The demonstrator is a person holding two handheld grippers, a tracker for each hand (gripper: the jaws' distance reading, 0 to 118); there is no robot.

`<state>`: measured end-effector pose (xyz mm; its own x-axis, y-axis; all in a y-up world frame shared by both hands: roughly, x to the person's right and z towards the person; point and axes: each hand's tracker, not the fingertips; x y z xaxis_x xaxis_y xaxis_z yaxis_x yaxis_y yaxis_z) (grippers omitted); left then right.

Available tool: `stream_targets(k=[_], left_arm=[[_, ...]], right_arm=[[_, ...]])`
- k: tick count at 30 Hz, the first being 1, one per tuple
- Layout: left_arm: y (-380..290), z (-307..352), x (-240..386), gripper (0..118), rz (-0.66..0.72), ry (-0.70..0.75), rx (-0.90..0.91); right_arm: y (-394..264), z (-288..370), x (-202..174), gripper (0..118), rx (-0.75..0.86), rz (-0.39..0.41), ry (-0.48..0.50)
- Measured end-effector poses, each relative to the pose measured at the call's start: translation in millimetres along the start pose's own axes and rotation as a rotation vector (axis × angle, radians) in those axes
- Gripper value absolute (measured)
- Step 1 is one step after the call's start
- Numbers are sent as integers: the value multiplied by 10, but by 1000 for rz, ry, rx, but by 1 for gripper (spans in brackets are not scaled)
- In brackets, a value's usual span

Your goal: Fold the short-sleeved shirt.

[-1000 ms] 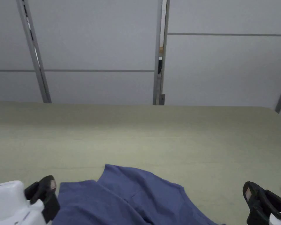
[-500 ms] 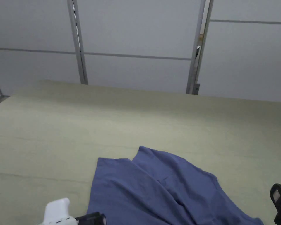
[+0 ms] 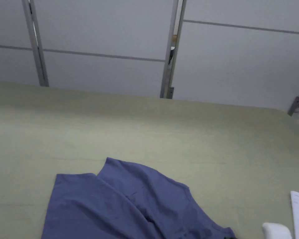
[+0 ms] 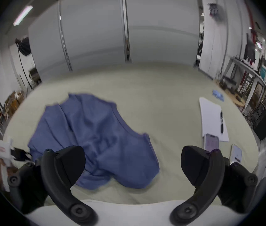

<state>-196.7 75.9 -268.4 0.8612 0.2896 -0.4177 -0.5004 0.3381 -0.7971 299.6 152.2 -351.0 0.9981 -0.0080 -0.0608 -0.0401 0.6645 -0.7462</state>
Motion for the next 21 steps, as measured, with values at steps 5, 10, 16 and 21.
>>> stream_targets(k=[5, 10, 16, 21], left_arm=[[-66, 289, 15, 7, 0, -29, 35], [-108, 478, -22, 7, 0, -54, 56], [79, 1105, -121, 7, 78, -239, 238], [750, 1839, -1, 7, -6, -300, 438]], right_arm=[[-183, -1021, 186, 101, -372, -31, -27], [-314, -823, 141, 9, -286, -96, 134], [-91, 202, 130, 9, 15, -217, 319], [664, 934, 85, 9, 208, -245, 426]])
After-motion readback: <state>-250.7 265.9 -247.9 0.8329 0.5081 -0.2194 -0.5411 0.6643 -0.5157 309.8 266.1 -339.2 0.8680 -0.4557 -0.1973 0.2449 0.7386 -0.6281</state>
